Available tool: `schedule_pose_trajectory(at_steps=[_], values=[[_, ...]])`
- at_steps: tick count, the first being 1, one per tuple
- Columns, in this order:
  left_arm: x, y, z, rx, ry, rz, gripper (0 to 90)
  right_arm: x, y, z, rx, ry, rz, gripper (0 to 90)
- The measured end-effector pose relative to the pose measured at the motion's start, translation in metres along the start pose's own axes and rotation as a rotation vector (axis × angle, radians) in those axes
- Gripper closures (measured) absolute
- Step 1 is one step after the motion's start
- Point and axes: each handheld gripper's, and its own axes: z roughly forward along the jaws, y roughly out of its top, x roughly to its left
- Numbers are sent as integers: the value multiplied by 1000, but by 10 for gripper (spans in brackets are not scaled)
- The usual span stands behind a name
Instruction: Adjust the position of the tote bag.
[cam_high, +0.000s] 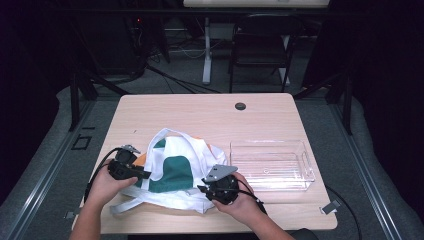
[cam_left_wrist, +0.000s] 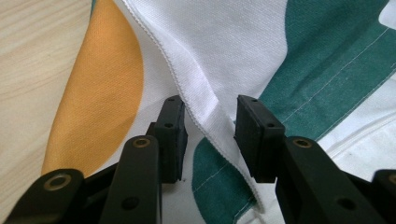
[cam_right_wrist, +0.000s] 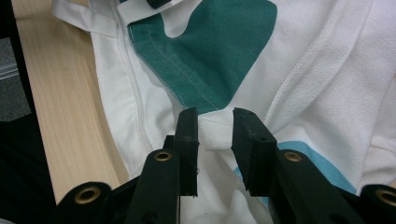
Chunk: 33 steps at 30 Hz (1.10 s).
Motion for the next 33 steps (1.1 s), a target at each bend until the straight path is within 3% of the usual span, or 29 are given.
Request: schedule_pose_trajectory(at_steps=[20,33], values=[[-2,1,-5,-27,-28,11,841,2,0,1,7,-10,-3,676],[-7,4,-13,-52,-27,25,875,0,0,2,2,1,7,644]])
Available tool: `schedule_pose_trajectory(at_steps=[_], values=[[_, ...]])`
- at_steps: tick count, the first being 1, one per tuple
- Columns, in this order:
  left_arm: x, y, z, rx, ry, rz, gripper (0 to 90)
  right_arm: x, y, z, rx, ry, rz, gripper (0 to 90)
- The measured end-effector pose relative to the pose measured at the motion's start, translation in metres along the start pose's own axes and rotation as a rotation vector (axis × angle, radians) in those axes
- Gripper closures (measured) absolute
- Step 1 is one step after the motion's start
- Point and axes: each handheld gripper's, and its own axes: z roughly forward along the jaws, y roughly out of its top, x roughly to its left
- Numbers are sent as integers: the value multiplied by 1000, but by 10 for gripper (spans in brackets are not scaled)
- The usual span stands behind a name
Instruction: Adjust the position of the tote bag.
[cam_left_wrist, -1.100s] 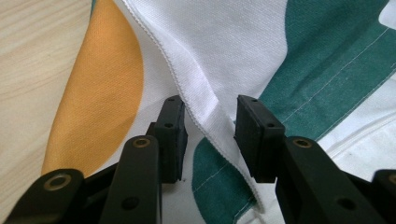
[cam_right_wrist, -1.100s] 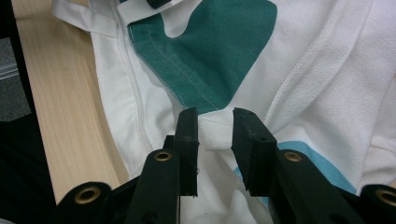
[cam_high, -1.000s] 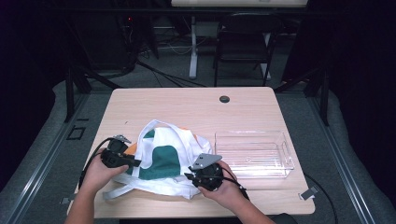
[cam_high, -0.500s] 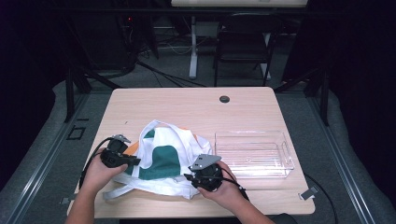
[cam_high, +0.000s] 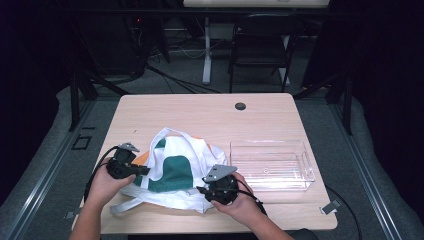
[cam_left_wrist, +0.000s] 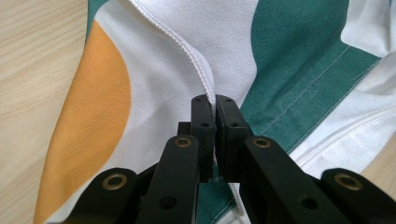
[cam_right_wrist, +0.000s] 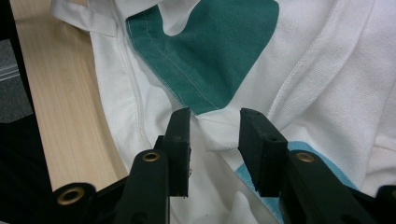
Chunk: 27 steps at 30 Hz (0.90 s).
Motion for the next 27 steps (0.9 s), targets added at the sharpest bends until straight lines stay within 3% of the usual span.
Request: schedule_pose_trajectory(at_steps=[6,8,21,27], values=[[-2,2,-4,-10,6,10,876,0,0,0,-13,-2,-10,619],[-4,2,-6,-21,7,7,876,-1,0,-1,0,-18,-33,634],[-5,4,-18,-64,12,12,876,1,0,-3,-26,-4,-37,700],[-6,5,-23,-84,20,5,876,4,1,-3,-24,2,-66,717]])
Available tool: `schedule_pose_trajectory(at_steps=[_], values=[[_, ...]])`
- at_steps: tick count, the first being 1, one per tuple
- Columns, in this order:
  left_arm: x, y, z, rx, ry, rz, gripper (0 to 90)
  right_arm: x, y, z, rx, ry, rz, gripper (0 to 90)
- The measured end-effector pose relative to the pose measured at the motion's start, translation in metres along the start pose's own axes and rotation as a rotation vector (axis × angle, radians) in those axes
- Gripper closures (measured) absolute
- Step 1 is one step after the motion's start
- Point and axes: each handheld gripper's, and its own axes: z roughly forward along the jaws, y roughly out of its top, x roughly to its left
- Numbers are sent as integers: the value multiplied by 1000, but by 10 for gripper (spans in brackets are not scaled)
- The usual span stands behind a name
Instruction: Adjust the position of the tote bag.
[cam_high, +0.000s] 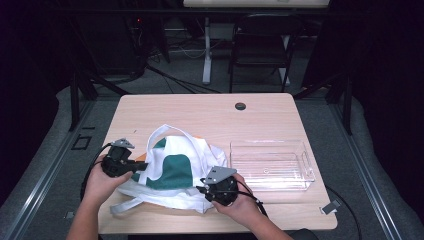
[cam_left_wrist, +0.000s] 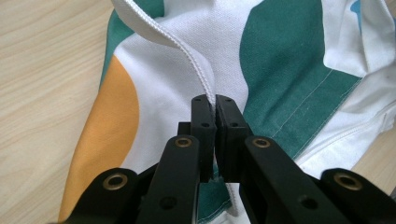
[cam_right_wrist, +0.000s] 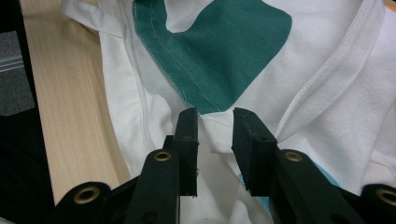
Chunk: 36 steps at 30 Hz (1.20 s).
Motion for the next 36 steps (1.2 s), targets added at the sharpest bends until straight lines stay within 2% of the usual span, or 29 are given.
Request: schedule_pose_trajectory(at_steps=[9,12,16,23,28,31,36], values=[[-2,2,-7,-28,9,3,877,3,1,0,-10,-19,-31,740],[-2,3,-8,-31,14,2,878,5,2,0,-6,-24,-62,743],[-2,3,-11,-41,14,-2,877,6,3,0,-5,-34,-80,743],[-3,4,-15,-57,20,-3,877,5,5,2,-5,-43,-88,738],[-4,4,-17,-65,24,-8,878,6,5,3,-15,-40,-91,700],[-3,4,-18,-74,24,-8,879,8,6,5,-8,-45,-121,649],[-3,5,-19,-79,28,-11,879,10,8,9,3,-66,-161,613]])
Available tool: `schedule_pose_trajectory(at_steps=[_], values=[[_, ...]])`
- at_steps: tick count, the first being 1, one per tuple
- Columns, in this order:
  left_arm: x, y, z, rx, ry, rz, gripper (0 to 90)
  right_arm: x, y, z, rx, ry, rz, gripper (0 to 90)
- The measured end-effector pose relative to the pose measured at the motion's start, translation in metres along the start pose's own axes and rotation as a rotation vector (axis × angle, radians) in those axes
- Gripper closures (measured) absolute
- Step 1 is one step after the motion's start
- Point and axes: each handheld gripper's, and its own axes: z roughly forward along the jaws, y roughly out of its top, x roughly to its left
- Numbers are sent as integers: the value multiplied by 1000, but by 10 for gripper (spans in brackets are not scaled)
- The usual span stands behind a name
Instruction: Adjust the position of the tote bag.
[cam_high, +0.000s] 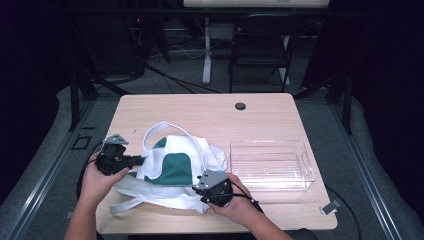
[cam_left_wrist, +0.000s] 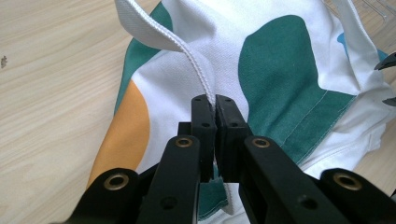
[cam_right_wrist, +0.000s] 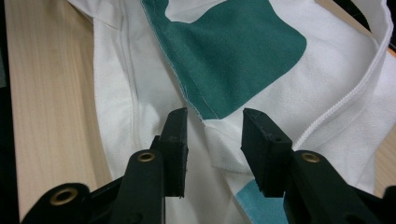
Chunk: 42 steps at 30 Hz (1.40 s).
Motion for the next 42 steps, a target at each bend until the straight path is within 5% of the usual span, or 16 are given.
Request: schedule_pose_trajectory(at_steps=[23,42], values=[[3,0,-4,-23,2,-9,879,2,1,14,45,-30,-82,562],[5,-2,-5,-24,-3,-21,879,-1,-5,14,43,-39,-59,674]])
